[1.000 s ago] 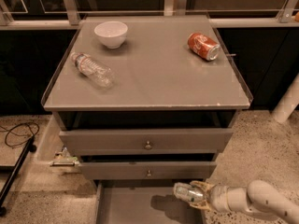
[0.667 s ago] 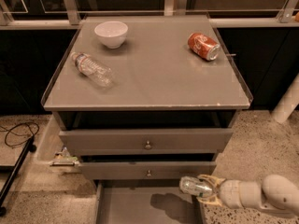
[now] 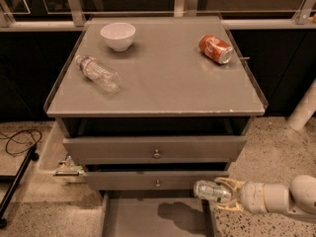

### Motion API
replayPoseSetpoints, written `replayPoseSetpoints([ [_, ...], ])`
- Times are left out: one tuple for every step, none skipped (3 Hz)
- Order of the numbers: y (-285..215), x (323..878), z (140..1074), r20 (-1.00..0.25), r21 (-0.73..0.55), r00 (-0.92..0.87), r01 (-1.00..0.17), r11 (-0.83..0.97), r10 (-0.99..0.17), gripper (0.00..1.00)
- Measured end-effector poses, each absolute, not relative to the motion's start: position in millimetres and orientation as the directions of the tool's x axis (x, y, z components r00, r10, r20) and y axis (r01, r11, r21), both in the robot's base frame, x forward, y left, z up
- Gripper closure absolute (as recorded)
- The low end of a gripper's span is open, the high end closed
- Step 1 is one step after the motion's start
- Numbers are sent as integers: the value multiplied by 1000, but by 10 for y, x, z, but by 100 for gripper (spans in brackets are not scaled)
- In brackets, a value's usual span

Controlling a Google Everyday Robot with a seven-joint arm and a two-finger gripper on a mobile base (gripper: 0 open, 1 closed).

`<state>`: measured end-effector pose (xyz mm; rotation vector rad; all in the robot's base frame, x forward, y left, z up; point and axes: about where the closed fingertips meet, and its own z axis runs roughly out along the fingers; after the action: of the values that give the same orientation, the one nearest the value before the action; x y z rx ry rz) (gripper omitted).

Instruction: Pick 7up can from bottom drawer and place on counter

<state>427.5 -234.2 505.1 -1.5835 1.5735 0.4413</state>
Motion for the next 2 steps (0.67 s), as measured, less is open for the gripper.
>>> replayPoseSetpoints([
  [-2424, 4174, 5206, -722, -346, 151, -924, 163, -676, 100],
  [-2477, 4010, 5730, -666, -439, 193, -882, 170, -721, 100],
])
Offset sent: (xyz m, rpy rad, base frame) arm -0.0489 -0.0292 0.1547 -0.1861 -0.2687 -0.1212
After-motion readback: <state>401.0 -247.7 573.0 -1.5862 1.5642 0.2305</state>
